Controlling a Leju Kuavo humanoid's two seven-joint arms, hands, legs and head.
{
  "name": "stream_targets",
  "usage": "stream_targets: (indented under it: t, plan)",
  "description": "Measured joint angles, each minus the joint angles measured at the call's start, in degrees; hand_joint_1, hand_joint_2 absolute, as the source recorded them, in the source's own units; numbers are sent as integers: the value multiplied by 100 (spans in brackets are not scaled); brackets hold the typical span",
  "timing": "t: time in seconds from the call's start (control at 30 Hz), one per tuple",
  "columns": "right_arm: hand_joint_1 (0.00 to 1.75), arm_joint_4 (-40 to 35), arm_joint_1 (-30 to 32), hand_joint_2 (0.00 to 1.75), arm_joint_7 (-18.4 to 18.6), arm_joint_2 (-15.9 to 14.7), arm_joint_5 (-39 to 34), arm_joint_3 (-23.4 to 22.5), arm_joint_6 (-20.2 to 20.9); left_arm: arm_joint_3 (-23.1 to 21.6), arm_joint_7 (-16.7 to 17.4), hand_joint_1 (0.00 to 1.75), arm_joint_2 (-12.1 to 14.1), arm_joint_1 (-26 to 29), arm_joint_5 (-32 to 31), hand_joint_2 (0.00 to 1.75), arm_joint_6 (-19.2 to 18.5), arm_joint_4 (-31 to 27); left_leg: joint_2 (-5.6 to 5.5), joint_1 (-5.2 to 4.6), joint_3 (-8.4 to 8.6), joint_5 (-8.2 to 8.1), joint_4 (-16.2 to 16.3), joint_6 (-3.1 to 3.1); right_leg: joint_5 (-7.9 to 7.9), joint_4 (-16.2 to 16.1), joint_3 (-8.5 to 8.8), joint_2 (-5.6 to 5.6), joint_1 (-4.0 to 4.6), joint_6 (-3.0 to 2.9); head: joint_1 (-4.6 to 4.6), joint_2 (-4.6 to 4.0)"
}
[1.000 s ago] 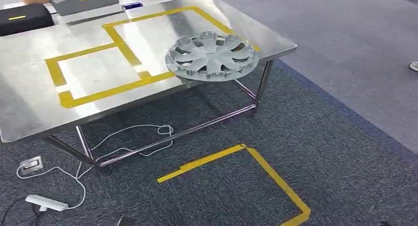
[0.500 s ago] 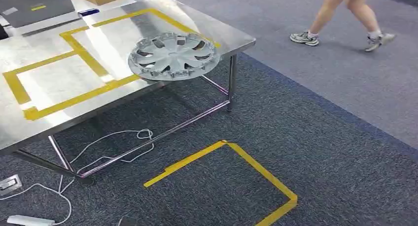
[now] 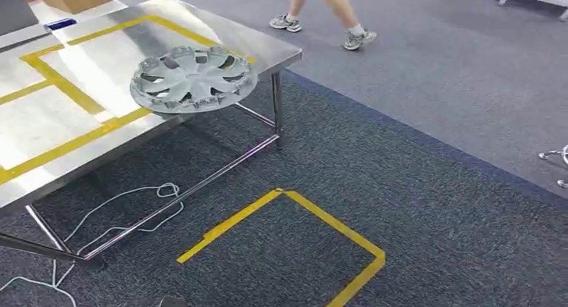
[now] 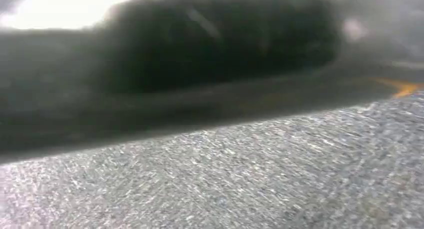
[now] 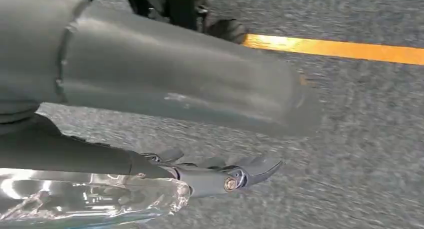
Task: Take the parts from the cabinet and place them on the table.
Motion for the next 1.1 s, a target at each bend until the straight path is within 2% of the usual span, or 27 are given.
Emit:
stream_targets:
  t: [0.03,0.07,0.13,0.17,0.2,0.23,0.3,0.33,0.37,0.4,0.47,0.5,0.53,0.57,0.6,0.67,0.7,0.73,0.77,0.8,0.83,0.87,0.97,1.0,1.03,1.07,1.1]
  plan:
    - [0,2,8,0,4,2,20,11,9,2,0,0,0,-10,0,0,0,0,75,-18,14,17,-13,17,-109,116,-71,-279,25,-1,2,0]
    - [0,11,-2,0,20,2,54,35,13,2,-11,0,-9,-10,0,0,0,0,131,-23,7,22,-18,42,-333,443,-216,-466,33,14,39,0]
    - [0,26,-34,0,44,19,107,74,33,9,-11,0,-9,13,0,0,-4,0,324,-57,-5,18,-15,47,-786,1437,-663,-585,27,49,37,0]
    - [0,39,-32,0,68,24,153,92,52,17,-11,0,-9,14,0,0,-2,0,404,-67,-15,18,-12,48,-879,1758,-803,-604,25,67,42,0]
    - [0,46,-21,0,77,26,162,103,63,26,-11,0,-9,11,0,0,-2,0,474,-71,-17,18,-11,48,-838,1800,-808,-618,25,75,39,0]
    - [0,48,-8,0,79,26,170,109,66,42,-13,0,-9,6,-2,0,-4,0,534,-73,-16,16,-11,46,-690,1602,-679,-630,26,81,39,0]
    - [0,48,3,0,81,26,181,125,76,52,-13,0,-11,2,-4,0,-4,0,656,-72,-4,8,-6,33,-232,572,-82,-778,26,70,44,0]
    - [0,48,-8,0,79,31,190,133,87,55,-13,0,-9,-1,-7,0,-4,0,701,-97,12,-8,6,6,-130,70,219,-1104,38,62,48,0]
    - [0,48,-40,0,79,46,208,135,98,57,-13,0,-11,3,-9,0,-4,0,751,-142,-10,-42,54,-36,-173,-50,312,-1115,82,10,66,0]
    - [0,48,-55,0,76,52,227,138,105,57,-13,0,-2,1,-15,0,-4,0,786,-142,-7,-32,53,-55,-147,-38,272,-1040,68,-43,26,0]
    - [0,57,-27,0,79,59,240,140,109,59,-15,0,0,-7,-26,0,-4,0,895,-135,8,-27,53,-70,-141,-26,241,-938,87,-76,35,0]
    - [0,63,-16,0,81,59,247,140,111,59,-15,0,0,-11,-30,0,-4,0,939,-130,18,-59,71,-97,-114,-54,254,-879,60,-123,41,0]
    - [0,66,-7,0,85,68,249,140,114,59,-17,0,2,-18,-37,0,-4,0,729,-99,0,-162,147,-151,-96,-60,258,-828,44,-160,31,0]
    - [0,66,-14,0,87,68,253,140,116,59,-20,0,0,-22,-44,0,-4,0,484,-71,-112,-377,421,-184,-85,-60,248,-776,39,-196,-7,0]
    - [0,68,-29,0,87,72,256,142,127,59,-20,0,2,-13,-44,0,-4,0,366,-45,-314,-638,885,-206,-75,-59,231,-710,40,-222,2,0]
    - [0,74,-41,0,90,85,256,149,135,59,-20,0,15,6,-44,0,-11,0,298,-35,-719,-967,1756,-227,-62,-57,206,-558,46,-243,-2,0]
    - [0,81,-34,0,90,87,260,151,140,59,-22,0,18,17,-44,0,-20,0,296,-34,-782,-932,1871,-225,-58,-57,205,-478,46,-244,-2,0]
    - [0,87,-23,0,94,90,262,153,146,61,-24,0,20,23,-44,0,-31,0,294,-33,-728,-758,1735,-214,-54,-56,206,-406,46,-240,-4,0]
    - [0,90,-18,0,100,94,269,157,151,61,-31,0,22,21,-44,0,-35,0,278,-28,-583,-507,1407,-196,-48,-54,209,-331,46,-232,2,0]
    - [0,92,-20,0,103,96,273,162,153,61,-35,0,22,16,-44,0,-37,0,195,-21,-355,-211,912,-174,-43,-54,216,-249,45,-224,-2,0]
    - [0,96,-24,0,107,103,277,168,155,61,-42,0,22,12,-44,0,-37,0,-41,-3,-160,16,463,-158,-36,-54,216,-186,38,-211,0,0]
    - [0,96,-37,0,107,114,282,175,162,61,-48,0,24,16,-44,0,-42,0,-335,11,-79,16,264,-129,-33,-24,178,-123,68,-183,0,0]
    - [0,101,-36,0,122,125,297,188,168,61,-61,0,28,7,-44,0,-52,0,-190,-13,-73,-47,152,-109,38,-40,59,52,4,-65,11,0]
    - [0,103,-13,0,131,125,306,190,170,63,-68,0,24,10,-44,0,-54,0,-124,-2,-60,-13,97,-62,59,-61,26,114,14,-14,-2,0]
    - [0,103,-5,0,133,125,321,192,173,66,-70,0,22,1,-44,0,-66,0,-35,27,-42,20,32,-19,0,6,-3,-55,5,-15,13,0]
    - [0,103,-5,0,140,125,334,197,173,66,-77,0,20,-3,-46,0,-68,0,30,15,-33,30,23,-1,-149,183,-90,-387,47,3,37,0]
    - [0,103,-25,0,144,125,345,203,177,66,-79,0,20,7,-48,0,-76,0,123,1,-38,21,26,31,-404,598,-282,-534,44,26,70,0]
